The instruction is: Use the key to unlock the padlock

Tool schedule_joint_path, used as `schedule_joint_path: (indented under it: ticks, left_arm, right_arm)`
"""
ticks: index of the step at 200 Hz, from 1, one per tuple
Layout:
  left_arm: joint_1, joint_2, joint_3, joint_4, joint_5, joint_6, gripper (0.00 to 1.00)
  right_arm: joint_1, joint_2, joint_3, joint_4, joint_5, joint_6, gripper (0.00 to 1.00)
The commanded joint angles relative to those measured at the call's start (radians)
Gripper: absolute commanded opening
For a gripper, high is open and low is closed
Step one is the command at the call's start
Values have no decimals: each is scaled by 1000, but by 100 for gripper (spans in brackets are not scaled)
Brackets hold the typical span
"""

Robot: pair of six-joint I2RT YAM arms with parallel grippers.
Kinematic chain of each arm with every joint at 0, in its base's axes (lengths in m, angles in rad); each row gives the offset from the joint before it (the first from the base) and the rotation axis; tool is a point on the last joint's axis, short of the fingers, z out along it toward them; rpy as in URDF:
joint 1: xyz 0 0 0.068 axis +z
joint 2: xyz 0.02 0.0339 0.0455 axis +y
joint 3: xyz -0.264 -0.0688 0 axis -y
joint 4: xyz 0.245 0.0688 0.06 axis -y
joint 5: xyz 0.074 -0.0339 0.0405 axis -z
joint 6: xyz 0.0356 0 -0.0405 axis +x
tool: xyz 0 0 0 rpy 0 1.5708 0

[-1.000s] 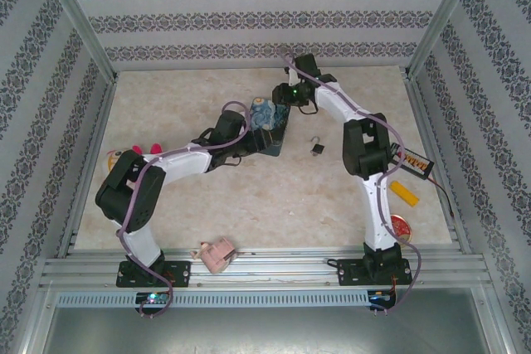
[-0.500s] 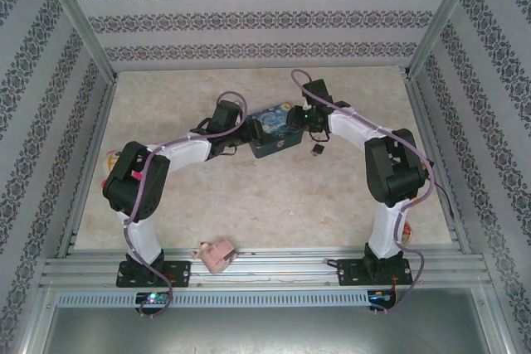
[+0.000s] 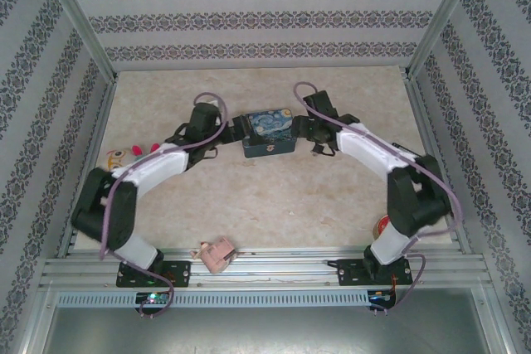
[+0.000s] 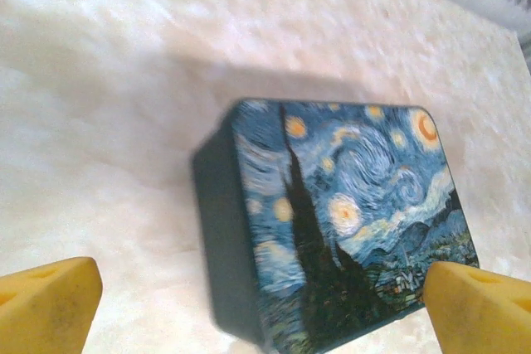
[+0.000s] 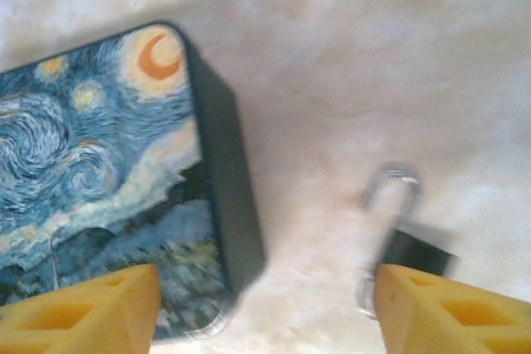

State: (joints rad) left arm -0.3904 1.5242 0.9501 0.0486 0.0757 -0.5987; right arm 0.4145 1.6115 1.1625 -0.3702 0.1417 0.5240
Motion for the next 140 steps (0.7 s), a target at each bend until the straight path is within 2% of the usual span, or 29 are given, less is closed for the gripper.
schedule_joint_path:
  ticks: [1, 27, 45, 58, 82, 93, 107, 123, 140]
  left_arm:
    - [28, -160, -100, -31, -229, 151, 99]
    - [46, -333, -271, 93, -425, 322, 99]
    - [65, -412, -401, 251, -502, 451, 99]
    - [98, -445, -473, 334, -512, 497, 99]
    - [188, -449, -573, 479, -445, 534, 99]
    - [221, -415, -629, 608, -394, 586, 99]
    - [253, -344, -677, 752, -353, 619, 99]
    - [279, -257, -712, 884, -302, 634, 99]
    - [296, -156, -736, 1037, -253, 639, 99]
  right_arm:
    - [-12, -174, -114, -6, 181, -61, 98]
    - [-39, -407, -307, 94, 243, -131, 98]
    - [-66, -565, -431, 163, 272, -179, 98]
    - [-79, -676, -506, 202, 325, -201, 98]
    - [-106, -833, -638, 317, 384, -285, 98]
    - [-124, -859, -722, 480, 389, -376, 98]
    - [-149, -841, -845, 682, 379, -449, 98]
    - [-195, -776, -923, 821, 396, -424, 98]
    - [-291, -705, -937, 872, 257, -394, 98]
